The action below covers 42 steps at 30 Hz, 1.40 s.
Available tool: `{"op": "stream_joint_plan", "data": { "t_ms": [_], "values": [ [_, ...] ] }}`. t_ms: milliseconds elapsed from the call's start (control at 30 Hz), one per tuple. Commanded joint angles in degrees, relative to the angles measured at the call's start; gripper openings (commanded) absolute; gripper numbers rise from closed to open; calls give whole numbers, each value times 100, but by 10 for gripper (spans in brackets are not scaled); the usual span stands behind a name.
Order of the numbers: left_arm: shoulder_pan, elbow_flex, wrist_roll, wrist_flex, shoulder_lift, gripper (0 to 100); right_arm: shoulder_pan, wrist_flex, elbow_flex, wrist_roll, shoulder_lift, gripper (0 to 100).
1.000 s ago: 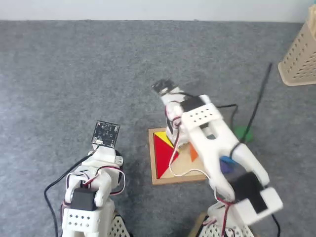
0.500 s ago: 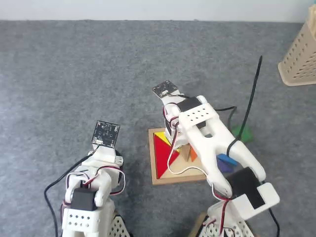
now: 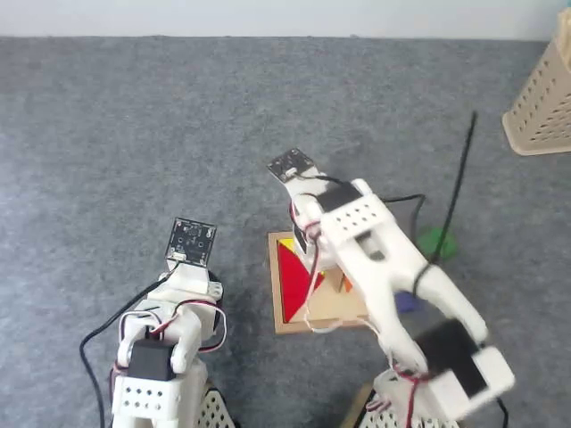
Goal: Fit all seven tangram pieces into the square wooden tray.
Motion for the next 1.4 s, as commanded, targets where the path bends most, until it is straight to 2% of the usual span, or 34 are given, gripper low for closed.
{"op": "stream_joint_plan", "data": {
  "t_ms": [0,133,333,633,1067,1367],
  "values": [
    [-35,-110,26,35,-123,12,-215,-321,624,290,-875,85],
    [-35,-110,26,35,-123,12,-743,-708,1319,404,-1112,97],
    [-35,-110,26,35,-123,12,-251,-760,1336,404,-1112,225],
    [-35,-110,26,35,-123,12,-207,-804,1336,475,-1051,221],
    [-35,-110,26,35,-123,12,-242,-1121,1213,607,31,219],
    [-35,-110,26,35,-123,12,-233,-1130,1108,607,189,108]
  ]
}}
